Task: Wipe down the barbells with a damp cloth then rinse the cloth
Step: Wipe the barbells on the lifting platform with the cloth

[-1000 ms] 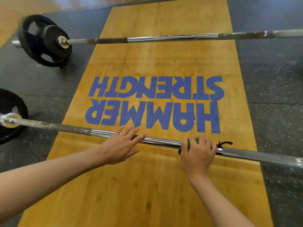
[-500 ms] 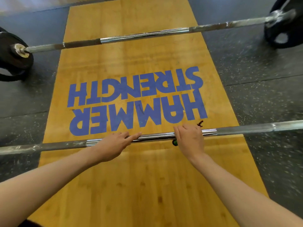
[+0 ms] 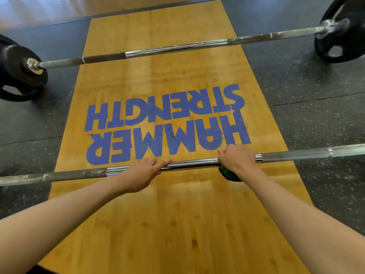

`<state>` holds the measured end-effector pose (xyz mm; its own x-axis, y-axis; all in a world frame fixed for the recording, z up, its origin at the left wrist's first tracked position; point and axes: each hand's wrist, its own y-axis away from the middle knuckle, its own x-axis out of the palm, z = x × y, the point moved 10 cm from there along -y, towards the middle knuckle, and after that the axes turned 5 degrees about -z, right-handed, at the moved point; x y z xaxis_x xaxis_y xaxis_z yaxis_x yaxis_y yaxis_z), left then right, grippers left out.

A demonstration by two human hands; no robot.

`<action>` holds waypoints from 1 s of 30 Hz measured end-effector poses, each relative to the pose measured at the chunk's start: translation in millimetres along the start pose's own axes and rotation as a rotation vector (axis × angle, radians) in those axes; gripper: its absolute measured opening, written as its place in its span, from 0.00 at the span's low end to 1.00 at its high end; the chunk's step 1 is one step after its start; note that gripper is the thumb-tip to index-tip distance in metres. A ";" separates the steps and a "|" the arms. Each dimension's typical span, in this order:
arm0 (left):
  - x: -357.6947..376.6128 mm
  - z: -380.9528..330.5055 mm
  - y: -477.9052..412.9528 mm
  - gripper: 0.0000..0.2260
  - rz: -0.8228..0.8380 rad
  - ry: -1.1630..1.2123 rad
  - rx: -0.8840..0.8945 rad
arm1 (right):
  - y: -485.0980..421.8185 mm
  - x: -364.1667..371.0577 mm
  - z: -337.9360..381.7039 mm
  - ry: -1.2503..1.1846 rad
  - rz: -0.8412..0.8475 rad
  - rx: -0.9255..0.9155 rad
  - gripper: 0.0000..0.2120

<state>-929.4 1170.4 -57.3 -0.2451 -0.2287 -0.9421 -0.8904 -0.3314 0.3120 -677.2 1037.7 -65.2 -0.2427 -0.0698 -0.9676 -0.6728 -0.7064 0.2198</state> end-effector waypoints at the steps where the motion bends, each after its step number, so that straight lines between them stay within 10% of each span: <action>1: -0.4 0.5 -0.1 0.27 0.008 0.001 -0.005 | 9.8 -3.7 8.7 0.008 -0.067 -0.098 0.24; 6: 0.2 1.0 -0.1 0.27 0.020 0.002 0.005 | 50.3 -9.2 -18.3 0.037 -0.380 -0.403 0.13; 16: 2.1 3.0 -3.7 0.26 0.063 0.003 0.010 | -1.9 -2.7 1.5 0.049 0.103 0.068 0.19; 24: 4.4 2.1 -5.0 0.26 0.083 -0.003 0.044 | 43.9 -5.4 -1.3 0.063 -0.307 -0.468 0.17; 30: 6.4 2.3 -8.0 0.25 0.087 -0.033 0.036 | 9.2 -17.2 -24.6 0.210 -0.142 -0.128 0.16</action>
<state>-924.7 1173.7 -66.1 -0.3339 -0.2251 -0.9153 -0.8782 -0.2783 0.3889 -662.0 1015.1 -49.6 0.0063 -0.0987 -0.9951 -0.5924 -0.8020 0.0758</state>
